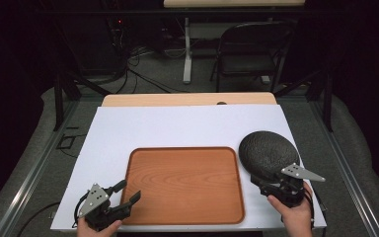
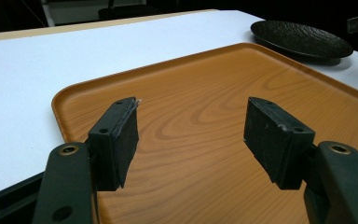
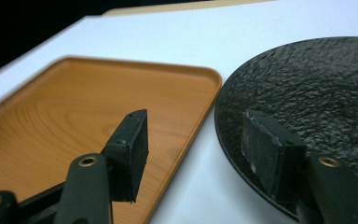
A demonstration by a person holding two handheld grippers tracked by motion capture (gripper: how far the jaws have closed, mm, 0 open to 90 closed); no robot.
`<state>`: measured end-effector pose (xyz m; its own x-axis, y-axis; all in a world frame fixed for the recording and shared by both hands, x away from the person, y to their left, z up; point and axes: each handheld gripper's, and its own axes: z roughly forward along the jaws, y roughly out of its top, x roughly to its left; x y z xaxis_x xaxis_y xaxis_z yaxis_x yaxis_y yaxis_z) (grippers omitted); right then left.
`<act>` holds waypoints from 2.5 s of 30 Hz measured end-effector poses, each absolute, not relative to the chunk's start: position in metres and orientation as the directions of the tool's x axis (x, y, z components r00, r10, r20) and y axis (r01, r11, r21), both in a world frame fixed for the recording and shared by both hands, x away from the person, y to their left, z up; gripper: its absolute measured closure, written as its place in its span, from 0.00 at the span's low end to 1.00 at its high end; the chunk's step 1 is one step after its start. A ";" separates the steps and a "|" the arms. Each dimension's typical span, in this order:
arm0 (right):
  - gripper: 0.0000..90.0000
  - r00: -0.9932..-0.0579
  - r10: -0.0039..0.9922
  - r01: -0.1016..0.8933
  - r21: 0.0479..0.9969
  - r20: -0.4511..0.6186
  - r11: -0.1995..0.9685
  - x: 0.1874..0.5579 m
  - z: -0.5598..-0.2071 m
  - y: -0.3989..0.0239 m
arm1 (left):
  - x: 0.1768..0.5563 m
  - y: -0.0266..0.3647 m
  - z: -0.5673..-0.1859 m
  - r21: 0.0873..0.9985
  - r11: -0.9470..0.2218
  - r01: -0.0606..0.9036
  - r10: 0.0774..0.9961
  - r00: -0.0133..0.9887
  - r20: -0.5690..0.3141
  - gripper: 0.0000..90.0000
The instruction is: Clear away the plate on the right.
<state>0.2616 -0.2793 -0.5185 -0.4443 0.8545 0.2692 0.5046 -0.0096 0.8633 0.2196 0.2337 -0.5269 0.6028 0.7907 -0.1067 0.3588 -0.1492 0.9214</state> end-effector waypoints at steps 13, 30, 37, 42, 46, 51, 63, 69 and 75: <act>0.45 -0.351 0.910 0.478 0.878 0.222 -0.030 0.297 -0.474 -0.307 | 0.220 0.235 -0.527 0.918 -0.140 0.371 0.792 0.598 -0.120 0.39; 0.44 -0.197 0.936 0.550 0.823 0.293 -0.142 0.316 -0.507 -0.349 | 0.220 0.236 -0.528 0.915 -0.142 0.378 0.789 0.602 -0.126 0.39; 0.44 -0.140 0.934 0.565 0.801 0.329 -0.197 0.312 -0.519 -0.366 | 0.220 0.236 -0.528 0.917 -0.139 0.374 0.790 0.600 -0.125 0.39; 0.44 -0.101 0.932 0.573 0.786 0.347 -0.231 0.310 -0.525 -0.378 | 0.220 0.237 -0.527 0.917 -0.139 0.375 0.788 0.602 -0.127 0.39; 0.44 -0.067 0.930 0.577 0.774 0.362 -0.260 0.308 -0.528 -0.388 | 0.220 0.236 -0.528 0.917 -0.139 0.375 0.789 0.601 -0.127 0.39; 0.45 -0.019 0.916 0.584 0.748 0.401 -0.315 0.307 -0.534 -0.399 | 0.221 0.236 -0.528 0.915 -0.140 0.377 0.789 0.601 -0.127 0.39; 0.53 0.058 0.870 0.627 0.661 0.489 -0.413 0.308 -0.549 -0.409 | 0.221 0.236 -0.528 0.914 -0.142 0.380 0.789 0.602 -0.128 0.39; 0.54 0.073 0.852 0.637 0.632 0.519 -0.440 0.309 -0.554 -0.410 | 0.221 0.236 -0.528 0.912 -0.142 0.384 0.788 0.602 -0.131 0.39; 0.55 0.072 0.834 0.646 0.612 0.546 -0.456 0.311 -0.557 -0.409 | 0.221 0.236 -0.528 0.912 -0.140 0.386 0.790 0.599 -0.132 0.39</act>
<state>0.3105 -0.4093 -0.5570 0.0722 0.8345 0.5463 0.6461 -0.4564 0.6118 0.2212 0.2358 -0.5283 0.5993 0.7895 -0.1321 0.3860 -0.1404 0.9118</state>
